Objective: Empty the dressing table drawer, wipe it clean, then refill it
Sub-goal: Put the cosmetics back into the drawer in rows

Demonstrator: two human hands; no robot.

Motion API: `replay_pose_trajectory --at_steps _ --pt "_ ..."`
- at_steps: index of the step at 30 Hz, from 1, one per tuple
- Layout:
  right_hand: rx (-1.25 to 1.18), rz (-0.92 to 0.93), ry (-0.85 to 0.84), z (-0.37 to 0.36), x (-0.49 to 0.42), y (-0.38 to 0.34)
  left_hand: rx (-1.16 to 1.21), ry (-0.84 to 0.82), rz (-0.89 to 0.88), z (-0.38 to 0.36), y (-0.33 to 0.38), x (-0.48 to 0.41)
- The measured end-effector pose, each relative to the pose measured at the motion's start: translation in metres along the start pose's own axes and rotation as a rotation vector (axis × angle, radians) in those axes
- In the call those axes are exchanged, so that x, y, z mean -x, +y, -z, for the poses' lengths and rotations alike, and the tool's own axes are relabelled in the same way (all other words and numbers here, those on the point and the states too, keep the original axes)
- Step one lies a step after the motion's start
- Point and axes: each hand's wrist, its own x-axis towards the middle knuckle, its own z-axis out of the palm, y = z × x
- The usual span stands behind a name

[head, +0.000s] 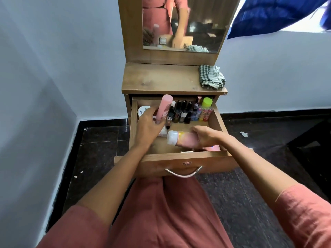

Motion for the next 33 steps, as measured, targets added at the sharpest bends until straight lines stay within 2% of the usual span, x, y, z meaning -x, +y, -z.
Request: replay_pose_trajectory --at_steps 13,27,33 --pt "-0.018 0.04 -0.033 -0.017 -0.008 0.011 -0.119 -0.282 0.075 -0.008 -0.004 0.003" --pt "0.004 0.112 -0.119 -0.02 -0.011 0.02 -0.09 -0.287 0.087 -0.009 -0.003 0.003" --pt "0.005 0.069 -0.206 -0.014 -0.013 0.019 -0.087 -0.296 0.08 -0.008 -0.002 0.004"
